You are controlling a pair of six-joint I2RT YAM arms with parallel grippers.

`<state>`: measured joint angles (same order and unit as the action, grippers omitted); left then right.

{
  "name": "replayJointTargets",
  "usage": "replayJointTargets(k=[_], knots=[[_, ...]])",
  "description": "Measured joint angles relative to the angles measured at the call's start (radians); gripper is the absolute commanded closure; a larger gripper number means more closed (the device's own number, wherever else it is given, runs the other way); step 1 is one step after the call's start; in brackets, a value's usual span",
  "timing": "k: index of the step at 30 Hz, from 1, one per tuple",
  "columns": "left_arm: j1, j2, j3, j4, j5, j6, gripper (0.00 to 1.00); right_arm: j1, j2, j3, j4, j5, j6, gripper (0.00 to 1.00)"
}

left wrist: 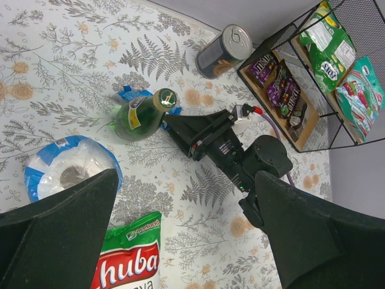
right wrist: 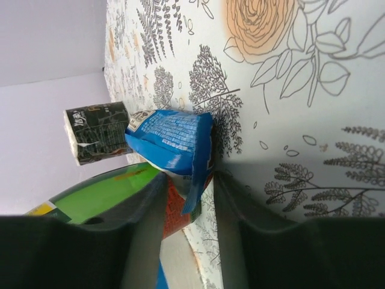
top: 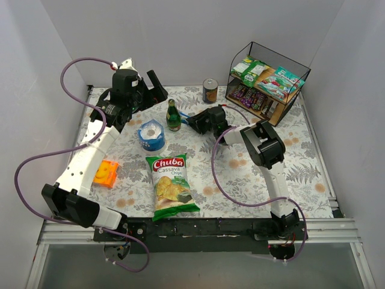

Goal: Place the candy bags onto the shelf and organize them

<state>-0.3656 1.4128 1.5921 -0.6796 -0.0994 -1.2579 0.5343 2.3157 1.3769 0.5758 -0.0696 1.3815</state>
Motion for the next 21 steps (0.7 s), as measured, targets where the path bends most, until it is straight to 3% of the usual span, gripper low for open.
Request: replayJointTargets(k=[5,13,21], knots=[[0.000,0.000,0.000,0.000,0.007,-0.003,0.02,-0.001,0.014,0.005,-0.003,0.016,-0.023,0.99],[0.000,0.000,0.000,0.000,0.011,-0.003,0.02,-0.002,-0.047,-0.062,-0.004,0.100,-0.137,0.99],[0.000,0.000,-0.016,0.006,0.021,-0.003,0.02,-0.006,-0.252,-0.132,-0.163,0.230,-0.485,0.99]])
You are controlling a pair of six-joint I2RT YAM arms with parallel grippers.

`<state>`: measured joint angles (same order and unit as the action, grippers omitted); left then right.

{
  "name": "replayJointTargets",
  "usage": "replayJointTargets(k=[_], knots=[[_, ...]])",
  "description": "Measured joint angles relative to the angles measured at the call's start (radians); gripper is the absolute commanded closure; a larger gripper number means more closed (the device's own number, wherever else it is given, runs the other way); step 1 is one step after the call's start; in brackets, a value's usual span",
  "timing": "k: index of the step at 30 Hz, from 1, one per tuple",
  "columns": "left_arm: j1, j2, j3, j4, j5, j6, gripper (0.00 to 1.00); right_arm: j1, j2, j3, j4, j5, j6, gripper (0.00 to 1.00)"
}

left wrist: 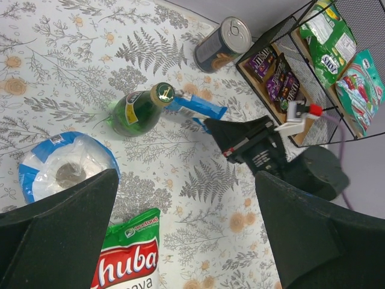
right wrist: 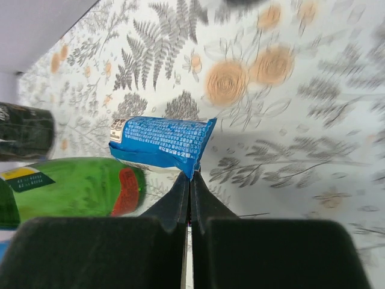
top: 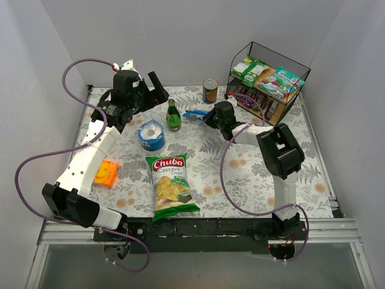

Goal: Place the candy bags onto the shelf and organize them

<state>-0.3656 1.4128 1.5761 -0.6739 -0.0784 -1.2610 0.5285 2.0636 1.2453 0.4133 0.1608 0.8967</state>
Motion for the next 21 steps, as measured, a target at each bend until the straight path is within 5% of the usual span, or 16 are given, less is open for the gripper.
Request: replayJointTargets(k=[10,18,21], knots=[[0.000,-0.001,-0.014,0.006,0.037,0.000,0.02,0.024,-0.264,0.000,-0.109,0.350,-0.822,0.99],[0.000,-0.001,-0.014,0.019,0.062,-0.002,0.02,0.080,-0.285,-0.364,0.351,0.613,-1.706,0.99],[0.000,-0.001,-0.014,0.023,0.077,-0.004,0.02,0.092,-0.235,-0.478,0.490,0.643,-1.938,0.88]])
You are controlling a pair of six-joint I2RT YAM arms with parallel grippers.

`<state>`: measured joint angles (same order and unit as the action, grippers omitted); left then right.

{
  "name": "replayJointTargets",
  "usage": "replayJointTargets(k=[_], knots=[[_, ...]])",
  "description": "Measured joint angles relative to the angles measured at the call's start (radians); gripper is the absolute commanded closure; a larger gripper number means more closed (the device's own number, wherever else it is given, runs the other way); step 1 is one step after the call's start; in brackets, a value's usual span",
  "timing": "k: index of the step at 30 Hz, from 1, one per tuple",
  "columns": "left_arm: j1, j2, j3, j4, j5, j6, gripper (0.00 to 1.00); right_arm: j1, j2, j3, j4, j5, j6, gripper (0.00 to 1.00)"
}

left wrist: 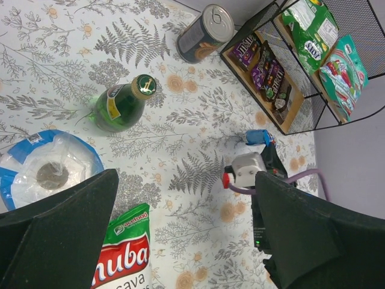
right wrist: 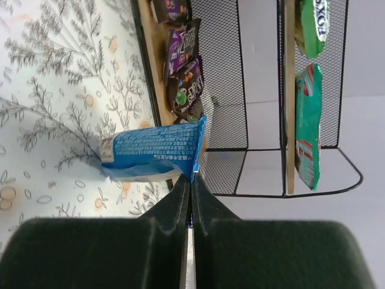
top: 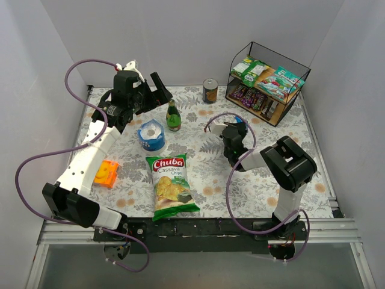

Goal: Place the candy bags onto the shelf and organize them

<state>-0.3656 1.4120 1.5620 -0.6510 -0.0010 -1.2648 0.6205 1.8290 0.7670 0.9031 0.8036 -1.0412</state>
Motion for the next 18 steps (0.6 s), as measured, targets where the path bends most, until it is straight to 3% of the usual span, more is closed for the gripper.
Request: replayJointTargets(k=[1,3,7,18], knots=[[0.000,0.000,0.000,0.000,0.003,0.000,0.02,0.003,0.013,-0.018,0.014,0.006,-0.051,0.79],[0.000,0.000,0.000,0.000,0.010,0.000,0.02,0.007,0.016,-0.031,0.020,0.008,-0.101,0.72],[0.000,-0.002,-0.001,0.000,0.013,0.000,0.02,0.011,-0.011,-0.016,-0.043,-0.016,-0.085,0.57],[-0.002,-0.014,-0.003,0.000,0.014,0.000,0.02,-0.003,-0.041,0.209,-0.536,-0.175,0.156,0.49]])
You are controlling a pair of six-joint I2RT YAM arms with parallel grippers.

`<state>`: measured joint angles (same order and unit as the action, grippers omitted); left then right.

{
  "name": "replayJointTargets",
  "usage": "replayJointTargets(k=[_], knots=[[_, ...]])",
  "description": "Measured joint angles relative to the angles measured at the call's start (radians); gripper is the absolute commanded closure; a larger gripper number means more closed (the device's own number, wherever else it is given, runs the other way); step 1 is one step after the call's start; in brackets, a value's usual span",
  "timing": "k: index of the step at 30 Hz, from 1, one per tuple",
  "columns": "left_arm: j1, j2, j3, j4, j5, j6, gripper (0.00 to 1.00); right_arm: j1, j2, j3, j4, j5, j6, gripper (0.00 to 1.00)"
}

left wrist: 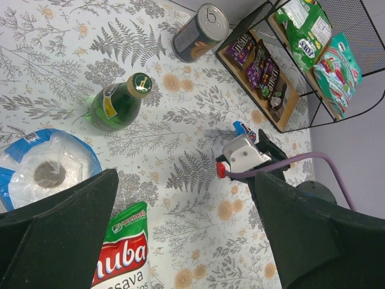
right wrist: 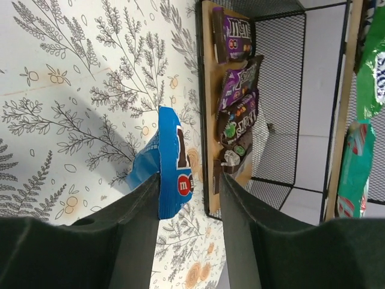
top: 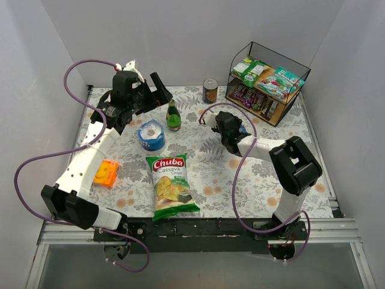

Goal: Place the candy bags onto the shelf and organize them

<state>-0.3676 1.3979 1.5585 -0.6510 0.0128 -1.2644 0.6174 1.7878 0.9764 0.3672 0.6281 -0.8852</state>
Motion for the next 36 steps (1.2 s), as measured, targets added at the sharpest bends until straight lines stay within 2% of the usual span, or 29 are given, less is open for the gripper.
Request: replayJointTargets(k=[12,15,20,25,28,36], knots=[[-0.003,0.000,0.000,0.000,0.011,0.000,0.02,-0.026,-0.010,0.056,-0.299,-0.256,0.151,0.49],[-0.003,0.000,0.000,0.000,0.015,-0.001,0.02,-0.025,-0.034,0.056,-0.313,-0.276,0.178,0.53],[-0.003,0.000,0.000,0.000,0.022,-0.005,0.02,-0.036,-0.011,0.116,-0.320,-0.255,0.257,0.78],[-0.003,0.000,0.000,-0.001,0.022,-0.008,0.02,-0.049,0.111,0.252,-0.315,-0.183,0.305,0.91],[-0.003,0.000,0.000,-0.003,0.022,-0.008,0.02,-0.061,0.171,0.279,-0.315,-0.117,0.310,0.98],[-0.003,0.001,0.002,-0.008,0.021,-0.007,0.02,-0.093,0.283,0.346,-0.320,0.032,0.306,0.99]])
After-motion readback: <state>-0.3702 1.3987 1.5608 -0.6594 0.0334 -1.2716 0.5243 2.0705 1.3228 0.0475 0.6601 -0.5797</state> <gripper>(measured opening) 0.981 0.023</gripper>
